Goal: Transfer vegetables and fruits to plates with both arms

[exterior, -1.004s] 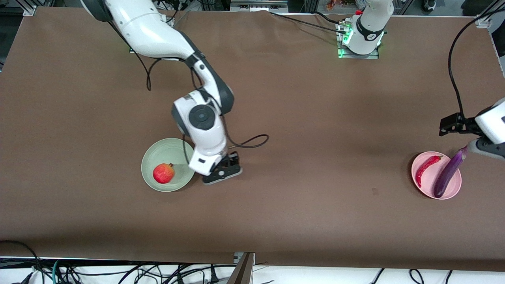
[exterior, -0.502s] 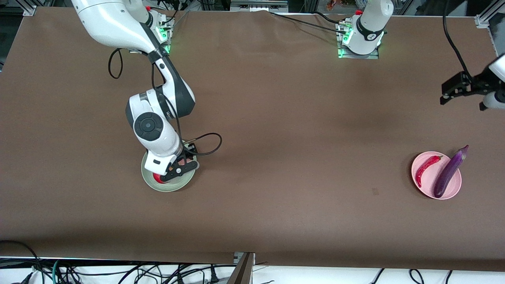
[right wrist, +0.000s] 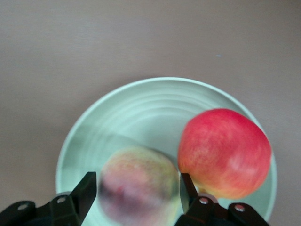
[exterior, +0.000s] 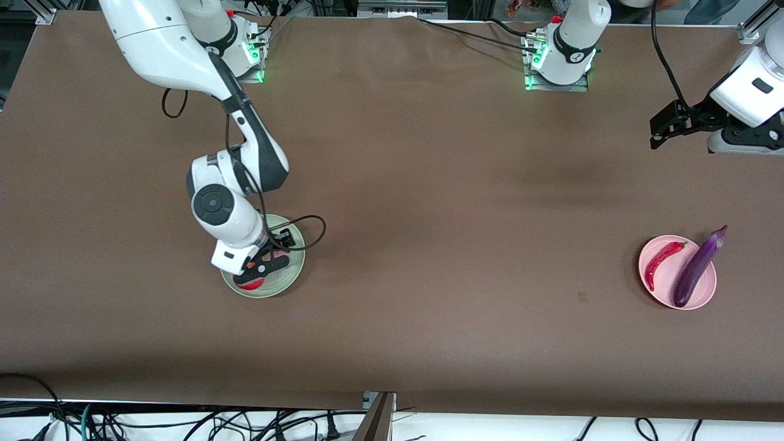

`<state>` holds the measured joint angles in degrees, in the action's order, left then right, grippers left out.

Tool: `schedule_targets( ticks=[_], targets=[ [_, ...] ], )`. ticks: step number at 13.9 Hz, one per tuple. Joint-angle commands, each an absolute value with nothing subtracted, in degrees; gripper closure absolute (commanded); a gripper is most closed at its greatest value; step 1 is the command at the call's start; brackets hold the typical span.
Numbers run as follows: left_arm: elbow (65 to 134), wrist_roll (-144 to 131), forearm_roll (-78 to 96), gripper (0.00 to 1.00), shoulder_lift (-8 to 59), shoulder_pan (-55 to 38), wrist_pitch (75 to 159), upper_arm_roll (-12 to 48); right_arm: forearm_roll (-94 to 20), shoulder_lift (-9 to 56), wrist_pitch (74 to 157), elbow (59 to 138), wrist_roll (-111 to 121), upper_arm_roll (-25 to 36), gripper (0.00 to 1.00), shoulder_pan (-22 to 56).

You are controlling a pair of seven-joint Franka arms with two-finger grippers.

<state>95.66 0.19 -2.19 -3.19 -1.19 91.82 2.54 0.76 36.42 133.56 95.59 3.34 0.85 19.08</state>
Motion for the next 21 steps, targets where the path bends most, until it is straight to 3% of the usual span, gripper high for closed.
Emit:
schedule_targets(
  ticks=[1,6,9,16,21],
  targets=[
    [95.89,-0.09,-1.41,0.00,-3.43,-1.23,92.03,2.02,-4.64,34.98,133.60,95.98,5.80,0.09,0.00,17.58],
    [94.40,0.79,0.08,0.00,-3.60,-0.18,90.62,1.85,-5.01,31.30,121.85,92.47,5.80,0.00,0.00,17.67],
    [93.52,1.05,0.18,0.00,-3.60,0.00,90.00,1.76,-5.10,25.95,115.68,92.11,5.62,0.09,0.00,17.67],
    [93.43,2.37,0.35,0.00,-3.52,1.23,89.03,1.93,-5.01,3.54,91.08,93.25,5.19,3.68,0.00,17.58],
    [93.08,2.37,0.35,0.00,-3.52,1.14,88.95,2.02,-4.05,-7.55,87.10,99.66,5.45,5.98,0.00,17.49]
  ],
)
